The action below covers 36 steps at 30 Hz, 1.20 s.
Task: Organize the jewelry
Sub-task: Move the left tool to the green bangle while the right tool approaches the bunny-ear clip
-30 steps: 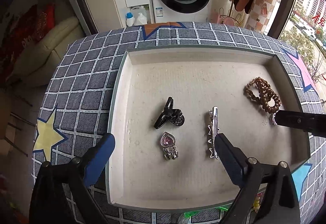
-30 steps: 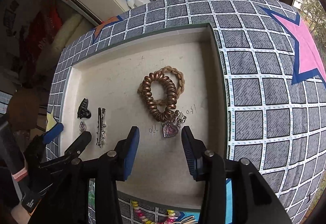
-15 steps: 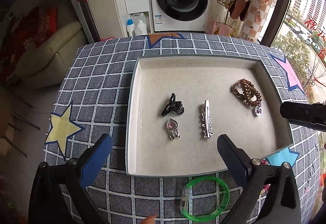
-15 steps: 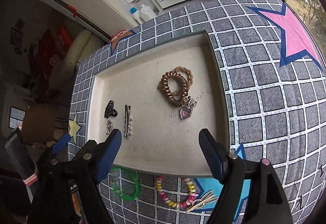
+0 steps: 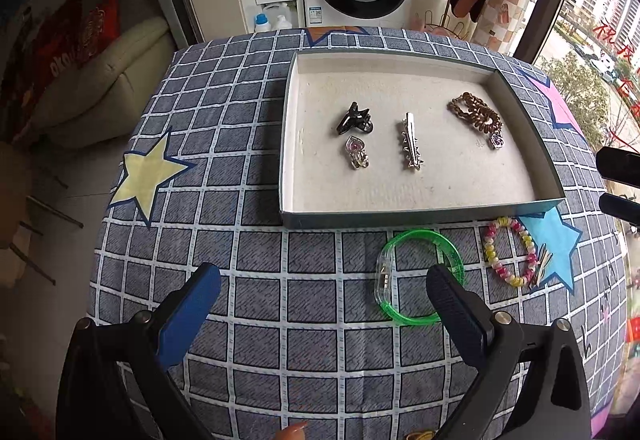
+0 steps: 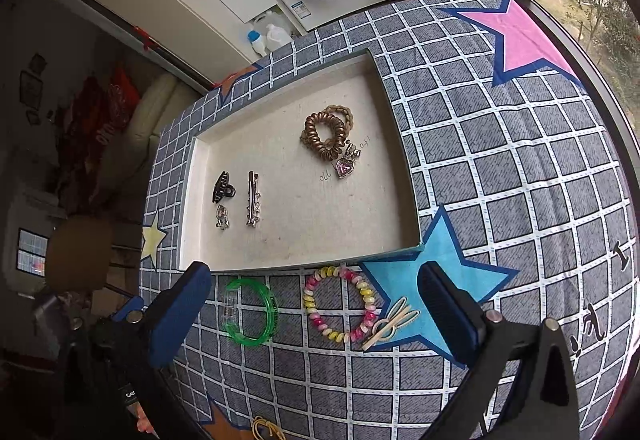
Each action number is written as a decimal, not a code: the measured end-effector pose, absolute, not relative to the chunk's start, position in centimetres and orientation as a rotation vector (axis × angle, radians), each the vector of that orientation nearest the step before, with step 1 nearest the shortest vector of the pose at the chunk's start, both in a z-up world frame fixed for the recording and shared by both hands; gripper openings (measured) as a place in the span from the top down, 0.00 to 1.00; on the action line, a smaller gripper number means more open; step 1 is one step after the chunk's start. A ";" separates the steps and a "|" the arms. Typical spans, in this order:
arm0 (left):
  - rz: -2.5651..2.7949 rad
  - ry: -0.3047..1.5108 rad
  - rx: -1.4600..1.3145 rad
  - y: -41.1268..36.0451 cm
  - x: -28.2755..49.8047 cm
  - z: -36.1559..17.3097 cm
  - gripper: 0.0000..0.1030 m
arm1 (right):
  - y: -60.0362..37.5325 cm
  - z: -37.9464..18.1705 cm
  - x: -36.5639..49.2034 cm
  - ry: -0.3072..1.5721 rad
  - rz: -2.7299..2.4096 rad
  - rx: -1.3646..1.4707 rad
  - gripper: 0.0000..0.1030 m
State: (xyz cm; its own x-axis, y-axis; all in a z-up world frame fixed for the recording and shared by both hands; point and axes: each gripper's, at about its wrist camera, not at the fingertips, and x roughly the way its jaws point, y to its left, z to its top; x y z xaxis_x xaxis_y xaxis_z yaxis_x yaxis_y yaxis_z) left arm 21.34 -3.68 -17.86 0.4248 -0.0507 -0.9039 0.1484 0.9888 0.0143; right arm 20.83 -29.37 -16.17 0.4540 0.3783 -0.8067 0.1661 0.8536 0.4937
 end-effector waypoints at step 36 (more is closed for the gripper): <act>-0.136 1.266 0.004 -3.3 20.5 -22.5 0.00 | -26.4 -24.2 15.3 1.361 -0.103 0.377 0.07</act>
State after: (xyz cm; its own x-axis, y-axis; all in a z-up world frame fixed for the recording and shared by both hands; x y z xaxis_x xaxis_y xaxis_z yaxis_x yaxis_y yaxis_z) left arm 20.54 -3.27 -22.53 0.2931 -0.0995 -0.9509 0.1043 0.9920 -0.0716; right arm 15.30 -26.39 -24.16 0.2144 0.1442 -0.9660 0.2883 0.9356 0.2037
